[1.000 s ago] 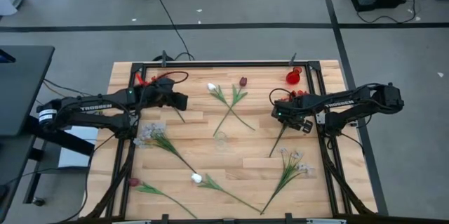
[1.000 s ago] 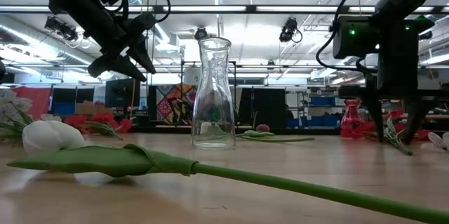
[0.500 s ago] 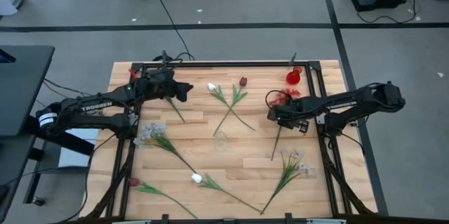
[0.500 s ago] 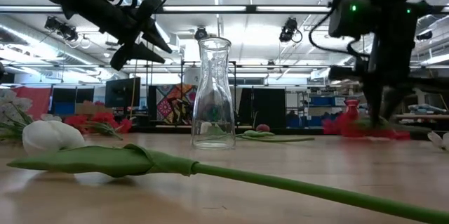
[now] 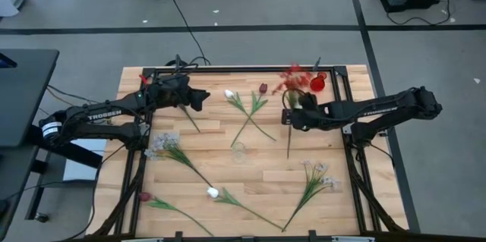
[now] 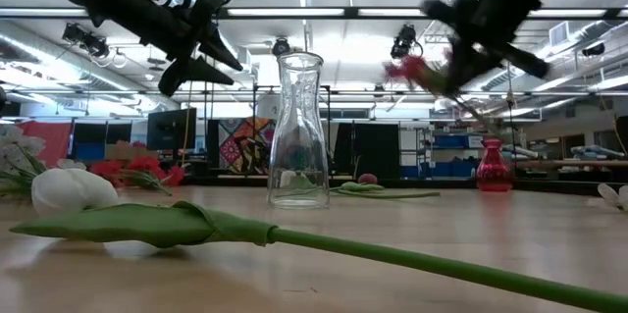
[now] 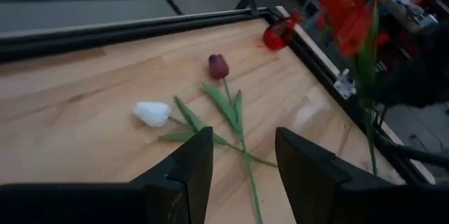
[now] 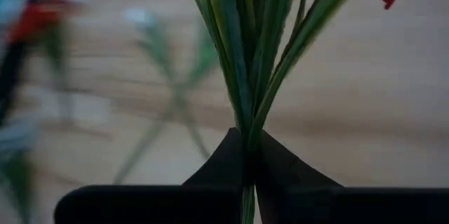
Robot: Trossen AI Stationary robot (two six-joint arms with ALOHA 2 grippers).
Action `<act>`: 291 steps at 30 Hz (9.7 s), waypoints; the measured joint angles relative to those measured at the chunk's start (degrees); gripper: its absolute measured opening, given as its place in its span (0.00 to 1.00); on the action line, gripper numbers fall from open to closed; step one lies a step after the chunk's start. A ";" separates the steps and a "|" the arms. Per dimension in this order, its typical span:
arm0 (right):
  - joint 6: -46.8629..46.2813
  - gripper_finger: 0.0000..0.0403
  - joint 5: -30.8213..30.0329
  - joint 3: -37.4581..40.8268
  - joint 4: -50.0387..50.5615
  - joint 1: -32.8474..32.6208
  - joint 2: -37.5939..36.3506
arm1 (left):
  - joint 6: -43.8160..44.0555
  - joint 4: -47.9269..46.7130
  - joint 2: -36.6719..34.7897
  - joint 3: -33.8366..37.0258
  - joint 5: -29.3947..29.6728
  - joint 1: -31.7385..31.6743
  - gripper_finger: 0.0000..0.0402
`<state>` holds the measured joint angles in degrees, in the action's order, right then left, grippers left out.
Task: Sort flowers into vase by color
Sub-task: Put the bottom red flowers into the transparent vase, then put the red flowers into the transparent vase
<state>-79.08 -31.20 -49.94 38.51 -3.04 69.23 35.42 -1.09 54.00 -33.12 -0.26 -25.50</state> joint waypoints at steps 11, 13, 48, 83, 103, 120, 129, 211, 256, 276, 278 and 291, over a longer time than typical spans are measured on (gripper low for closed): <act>59.00 0.08 10.84 -0.28 -60.44 2.73 3.01 | -7.87 8.26 -0.09 -0.02 -4.14 0.00 0.40; 61.21 0.06 16.26 -0.30 -66.32 3.32 4.10 | -8.86 8.61 -0.09 -0.04 -4.14 0.00 0.40; 68.87 0.35 22.91 -3.97 -62.97 -4.43 18.22 | -5.16 7.34 -0.13 -0.03 -7.90 3.32 0.40; -16.95 0.55 30.38 -4.01 10.46 -8.11 8.45 | -6.49 -29.69 -0.11 -0.04 -7.54 3.23 0.40; -16.88 0.54 26.97 -3.93 0.81 -15.77 12.46 | 17.49 -40.37 -0.15 -0.04 -4.13 14.00 0.40; -14.18 0.52 23.64 -3.95 -4.17 -19.52 12.46 | 21.33 -38.96 1.49 -0.04 8.28 -17.73 0.40; -15.36 0.52 23.78 -3.95 -4.19 -19.31 12.46 | 24.62 -32.67 12.41 -0.02 6.16 -19.71 0.40; 55.46 0.52 20.01 -3.99 -48.87 5.79 -8.48 | -24.70 5.56 26.77 -47.84 -22.31 5.48 0.04; 58.69 0.05 6.64 -10.51 -36.91 -3.43 3.09 | -32.63 -20.16 15.00 -47.58 -2.27 10.77 0.55; 64.67 0.05 15.20 3.31 -75.85 -9.32 13.57 | -22.30 -18.03 -1.59 -21.25 5.97 12.48 0.50; 65.52 0.05 14.96 3.15 -75.66 -9.32 14.88 | -21.23 -19.85 -1.77 -21.22 5.95 13.18 0.48; 63.64 0.27 14.94 3.09 -73.08 -8.51 17.64 | -20.78 -23.68 -1.84 -21.18 7.42 17.44 0.39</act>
<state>-15.44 -16.26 -46.85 -34.57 -11.55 86.87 14.64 -24.78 52.16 -54.30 7.17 -8.05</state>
